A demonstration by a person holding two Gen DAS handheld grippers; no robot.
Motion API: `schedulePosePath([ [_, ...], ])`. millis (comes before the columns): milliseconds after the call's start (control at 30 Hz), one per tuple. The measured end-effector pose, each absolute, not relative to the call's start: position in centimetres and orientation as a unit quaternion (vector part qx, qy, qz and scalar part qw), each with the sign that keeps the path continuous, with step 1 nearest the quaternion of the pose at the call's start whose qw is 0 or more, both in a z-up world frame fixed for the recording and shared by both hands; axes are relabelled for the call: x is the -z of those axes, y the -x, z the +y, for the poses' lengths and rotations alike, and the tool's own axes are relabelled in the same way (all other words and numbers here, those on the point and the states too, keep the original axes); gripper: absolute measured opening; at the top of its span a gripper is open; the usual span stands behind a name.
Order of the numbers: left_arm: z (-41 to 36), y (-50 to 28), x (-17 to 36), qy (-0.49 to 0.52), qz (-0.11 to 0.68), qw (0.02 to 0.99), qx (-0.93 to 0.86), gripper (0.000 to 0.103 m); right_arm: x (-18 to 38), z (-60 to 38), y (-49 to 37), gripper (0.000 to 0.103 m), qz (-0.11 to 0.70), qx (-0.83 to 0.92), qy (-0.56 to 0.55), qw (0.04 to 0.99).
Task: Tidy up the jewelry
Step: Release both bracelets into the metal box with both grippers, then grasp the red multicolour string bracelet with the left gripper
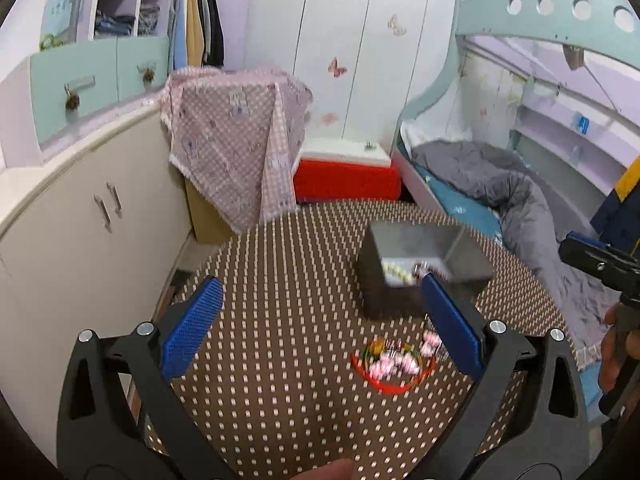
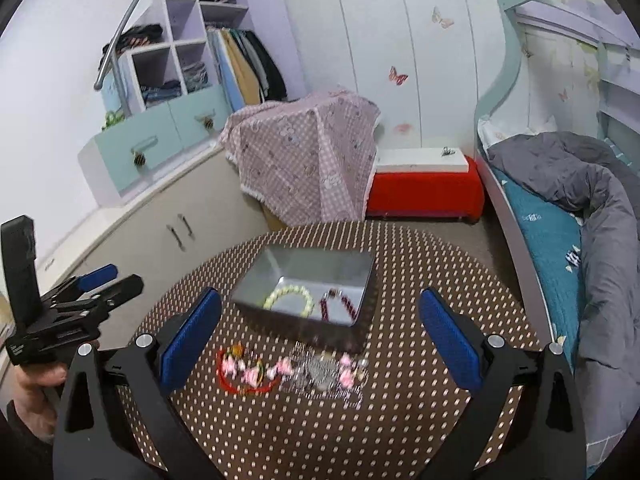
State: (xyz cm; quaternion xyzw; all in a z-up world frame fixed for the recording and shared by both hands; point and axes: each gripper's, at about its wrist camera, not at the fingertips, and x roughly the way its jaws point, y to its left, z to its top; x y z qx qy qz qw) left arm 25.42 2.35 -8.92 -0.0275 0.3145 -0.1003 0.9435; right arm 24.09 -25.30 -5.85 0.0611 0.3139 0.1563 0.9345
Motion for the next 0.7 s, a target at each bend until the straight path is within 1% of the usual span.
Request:
schedulePosePath([
  [233, 1.5, -26.2, 13.1, 0.007, 0.366, 0.925, 0.105, 0.096, 8.8, -24.1, -23.7, 0.095, 0.351, -0.171, -0.064, 0.918],
  [367, 0.4, -27.4, 15.4, -0.013, 0.393, 0.913, 0.110, 0.090, 10.0, -23.9, -23.6, 0.095, 0.368, -0.175, -0.071, 0.910],
  [433, 0.0, -28.1, 16.3, -0.024, 0.407, 0.906, 0.112, 0.086, 10.5, -23.9, -23.6, 0.095, 0.375, -0.176, -0.070, 0.907],
  [600, -1.1, -29.2, 17.9, -0.048, 0.427, 0.895, 0.121, 0.084, 11.4, -23.9, -23.6, 0.095, 0.386, -0.177, -0.071, 0.903],
  [667, -1.6, -29.3, 18.2, -0.061, 0.432, 0.891, 0.124, 0.079, 11.7, -23.9, -23.7, 0.095, 0.391, -0.177, -0.073, 0.900],
  [700, -1.8, -29.4, 18.4, -0.068, 0.435, 0.889, 0.127, 0.074, 11.8, -24.0, -23.7, 0.095, 0.394, -0.177, -0.074, 0.899],
])
